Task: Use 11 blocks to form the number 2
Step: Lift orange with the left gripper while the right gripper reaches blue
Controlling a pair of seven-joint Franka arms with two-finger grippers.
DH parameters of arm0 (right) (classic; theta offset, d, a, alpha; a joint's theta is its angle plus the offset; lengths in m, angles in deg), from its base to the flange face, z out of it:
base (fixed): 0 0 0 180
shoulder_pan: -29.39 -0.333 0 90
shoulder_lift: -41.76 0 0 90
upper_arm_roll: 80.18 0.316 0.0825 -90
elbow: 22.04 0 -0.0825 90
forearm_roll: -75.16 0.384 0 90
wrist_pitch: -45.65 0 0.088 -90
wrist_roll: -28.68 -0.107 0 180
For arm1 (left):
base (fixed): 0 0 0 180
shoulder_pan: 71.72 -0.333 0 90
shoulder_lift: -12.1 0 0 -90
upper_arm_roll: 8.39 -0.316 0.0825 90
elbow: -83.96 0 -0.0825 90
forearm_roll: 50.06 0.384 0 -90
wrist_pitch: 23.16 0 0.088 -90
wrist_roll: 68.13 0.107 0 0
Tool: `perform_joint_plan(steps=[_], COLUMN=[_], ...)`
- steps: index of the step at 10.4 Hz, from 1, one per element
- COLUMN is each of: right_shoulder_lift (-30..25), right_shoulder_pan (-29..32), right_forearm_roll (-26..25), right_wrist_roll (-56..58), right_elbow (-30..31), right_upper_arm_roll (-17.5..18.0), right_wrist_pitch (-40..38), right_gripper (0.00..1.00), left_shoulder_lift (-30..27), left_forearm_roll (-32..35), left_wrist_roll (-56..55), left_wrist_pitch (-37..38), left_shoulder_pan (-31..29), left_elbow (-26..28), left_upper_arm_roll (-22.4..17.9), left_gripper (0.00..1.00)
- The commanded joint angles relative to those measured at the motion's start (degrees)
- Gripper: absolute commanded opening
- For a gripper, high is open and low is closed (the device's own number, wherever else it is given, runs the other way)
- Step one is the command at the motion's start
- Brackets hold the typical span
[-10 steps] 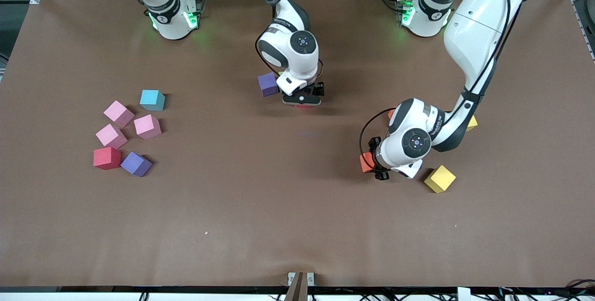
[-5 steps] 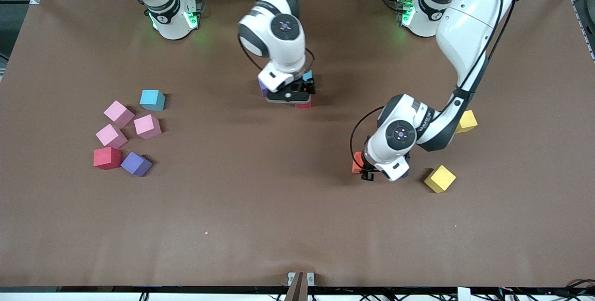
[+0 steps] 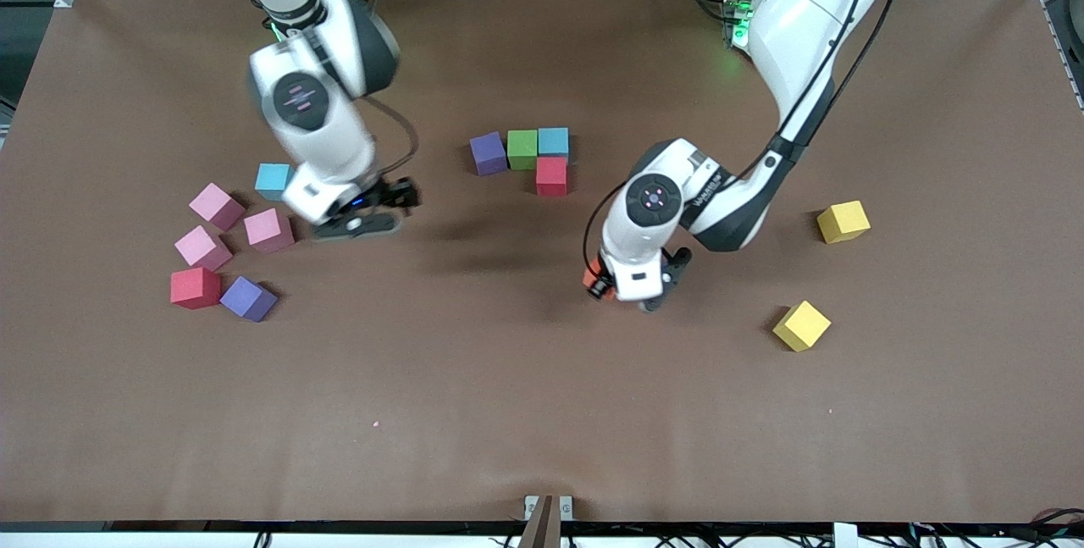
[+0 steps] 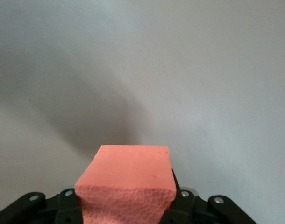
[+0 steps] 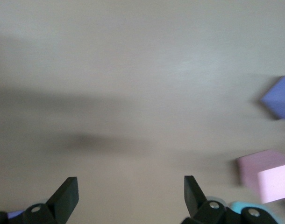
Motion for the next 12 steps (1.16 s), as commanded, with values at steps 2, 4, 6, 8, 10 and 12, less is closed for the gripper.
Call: perform_joint_plan(steps=[2,4,6,8,10,12], right_shoulder_lift=[6.4,10.5,15.3,20.9,25.0,26.5], right_shoulder_pan=[12.1,17.4,21.8,27.9,28.9,29.7], right_forearm_roll=[-2.1,-1.9,-1.2,-0.9,0.1,1.0], right_wrist_roll=[24.1,38.4,55.7,62.7,65.1,65.1], right_elbow=[-4.3,-8.9,-14.9,-18.3,-19.8,-19.5], right_upper_arm_roll=[1.0,1.0,0.9,3.3,3.4,3.8], right_wrist_pitch=[5.6,5.7,5.7,5.7,6.7,7.7], right_gripper=[1.00,1.00,1.00,1.00,1.00,1.00], left_shoulder_lift=[0.2,0.9,2.3,3.6,3.7,3.3], left_forearm_roll=[0.9,2.1,2.7,5.9,6.0,6.8], left_wrist_roll=[19.6,25.7,32.4,32.1,32.5,32.5], left_wrist_pitch=[0.1,0.1,0.1,0.1,0.1,0.2], left_shoulder_pan=[1.6,5.4,7.3,8.5,8.6,8.9], left_elbow=[0.5,0.7,0.6,0.6,1.0,3.2], left_upper_arm_roll=[3.7,3.6,3.3,3.2,3.2,3.2], left_gripper=[0.34,0.33,0.28,0.28,0.28,0.28])
